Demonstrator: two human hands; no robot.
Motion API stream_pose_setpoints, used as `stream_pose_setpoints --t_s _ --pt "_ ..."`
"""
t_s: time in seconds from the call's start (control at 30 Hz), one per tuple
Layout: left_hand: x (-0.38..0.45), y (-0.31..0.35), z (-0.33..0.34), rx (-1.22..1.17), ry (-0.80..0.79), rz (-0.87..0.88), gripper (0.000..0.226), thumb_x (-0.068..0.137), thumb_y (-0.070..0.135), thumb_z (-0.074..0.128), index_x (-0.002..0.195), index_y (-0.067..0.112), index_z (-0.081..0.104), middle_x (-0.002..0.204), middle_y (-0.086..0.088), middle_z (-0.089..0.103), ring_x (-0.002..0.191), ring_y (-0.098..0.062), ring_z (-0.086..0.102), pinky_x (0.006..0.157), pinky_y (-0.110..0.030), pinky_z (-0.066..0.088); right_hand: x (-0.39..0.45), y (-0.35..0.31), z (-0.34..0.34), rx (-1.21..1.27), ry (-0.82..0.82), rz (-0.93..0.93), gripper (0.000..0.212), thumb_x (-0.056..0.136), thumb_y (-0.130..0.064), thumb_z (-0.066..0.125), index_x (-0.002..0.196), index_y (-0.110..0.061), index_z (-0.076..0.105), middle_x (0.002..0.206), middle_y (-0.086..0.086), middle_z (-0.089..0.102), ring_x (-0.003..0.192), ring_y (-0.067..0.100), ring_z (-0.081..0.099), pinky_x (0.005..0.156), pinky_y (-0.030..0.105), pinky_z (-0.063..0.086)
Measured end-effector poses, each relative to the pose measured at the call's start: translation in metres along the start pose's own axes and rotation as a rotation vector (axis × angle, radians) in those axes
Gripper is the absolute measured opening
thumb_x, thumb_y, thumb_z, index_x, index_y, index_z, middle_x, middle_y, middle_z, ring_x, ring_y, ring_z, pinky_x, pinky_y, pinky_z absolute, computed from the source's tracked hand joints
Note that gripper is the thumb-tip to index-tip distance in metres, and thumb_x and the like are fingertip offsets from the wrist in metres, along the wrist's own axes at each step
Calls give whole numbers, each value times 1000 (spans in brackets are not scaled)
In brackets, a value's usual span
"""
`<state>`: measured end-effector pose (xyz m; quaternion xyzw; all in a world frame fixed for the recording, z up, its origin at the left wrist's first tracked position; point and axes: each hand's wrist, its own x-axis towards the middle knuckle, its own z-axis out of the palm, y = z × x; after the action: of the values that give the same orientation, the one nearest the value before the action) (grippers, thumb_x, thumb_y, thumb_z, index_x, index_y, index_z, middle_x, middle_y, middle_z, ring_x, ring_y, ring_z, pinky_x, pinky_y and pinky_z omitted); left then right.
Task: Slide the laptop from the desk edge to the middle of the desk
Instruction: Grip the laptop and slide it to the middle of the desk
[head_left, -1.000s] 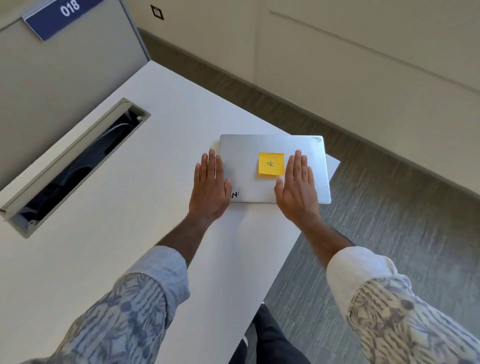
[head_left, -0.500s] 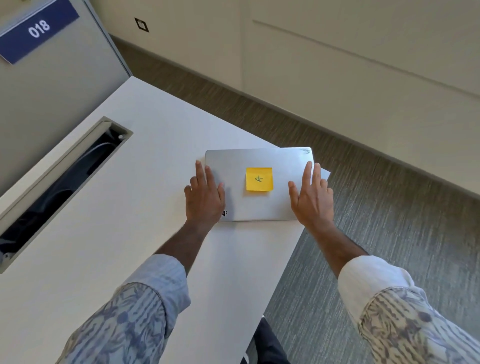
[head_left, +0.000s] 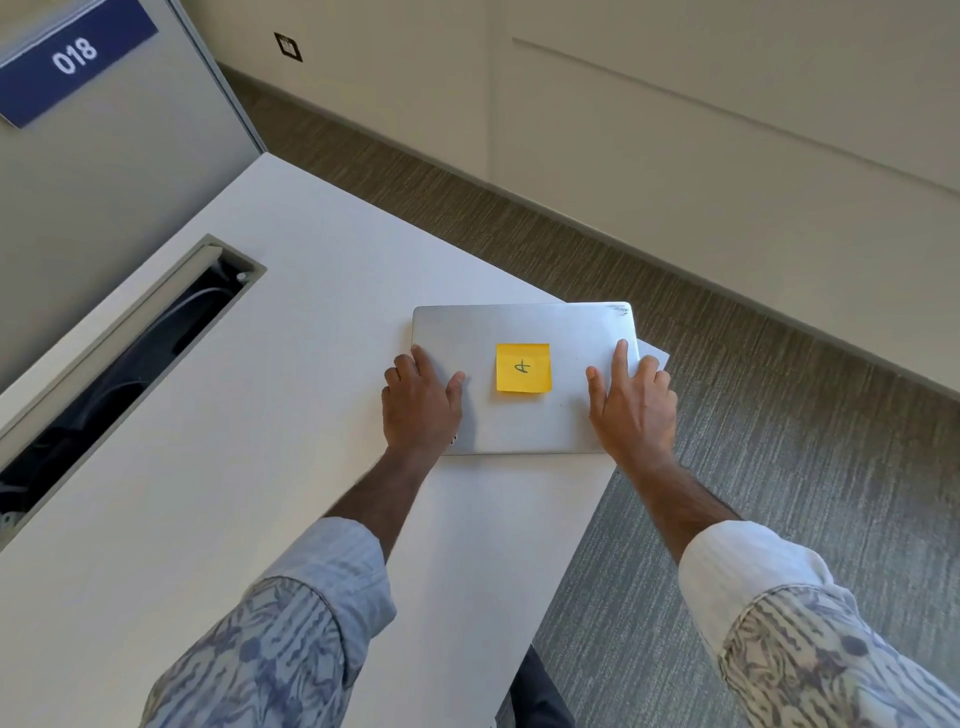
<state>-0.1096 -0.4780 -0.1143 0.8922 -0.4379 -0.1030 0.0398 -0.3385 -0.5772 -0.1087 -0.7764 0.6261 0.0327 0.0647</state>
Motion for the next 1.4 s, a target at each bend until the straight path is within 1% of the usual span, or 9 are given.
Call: stream_pose_setpoints --t_s 0.27,0.5,0.6,0.83,1.0,1.1,1.2,1.33,1.4 --pt "8 20 -4 -333 -46 -287 66 89 47 63 137 7 40 131 -19 44 118 -40 44 92 -47 43 3 -4 8 58 11 38 65 102 -53 37 151 -11 33 117 23 46 95 39 51 65 46 53" --pt "15 15 -5 -544 -21 -384 67 81 44 74 133 15 42 132 -17 45 121 -39 44 98 -47 40 7 -4 16 86 54 45 67 101 -55 41 150 -10 35 115 23 46 93 39 50 61 46 53" --pt "16 12 -2 -577 -2 -378 70 81 45 76 134 15 41 132 -17 46 122 -39 44 99 -47 40 9 -2 19 141 72 35 67 100 -54 41 150 -11 34 115 23 46 94 39 50 63 45 53" --pt "17 7 2 -645 10 -359 77 80 46 77 137 11 40 134 -17 46 126 -38 42 101 -48 39 13 1 22 279 65 54 73 98 -56 45 155 -13 27 124 22 41 105 41 50 78 49 53" --pt "19 3 0 -732 -1 -306 76 83 44 74 139 11 36 135 -17 53 125 -38 47 99 -46 44 14 1 16 329 51 76 77 96 -61 43 156 -17 22 120 20 43 105 41 53 77 49 52" --pt "20 -6 -2 -718 -25 -225 78 83 46 73 144 18 31 135 -16 55 124 -38 52 98 -45 47 12 1 13 350 42 90 76 94 -66 41 155 -26 20 115 17 43 98 40 57 74 48 52" --pt "20 -17 -1 -678 -76 -167 87 87 51 68 156 35 17 137 -16 50 124 -39 52 99 -43 43 7 -1 10 365 48 85 74 93 -69 39 155 -34 16 112 13 42 90 40 60 73 49 53" --pt "15 -27 3 -636 -101 -116 81 91 57 60 156 48 13 115 -9 46 112 -35 57 88 -33 40 4 -4 4 359 61 60 74 92 -71 38 154 -38 15 108 8 39 86 39 61 68 45 50" --pt "12 -29 5 -644 -98 -116 78 92 58 58 155 50 13 112 -6 42 108 -33 58 89 -32 41 3 -4 1 344 67 54 74 92 -72 37 154 -38 16 108 8 39 85 38 61 65 41 46"
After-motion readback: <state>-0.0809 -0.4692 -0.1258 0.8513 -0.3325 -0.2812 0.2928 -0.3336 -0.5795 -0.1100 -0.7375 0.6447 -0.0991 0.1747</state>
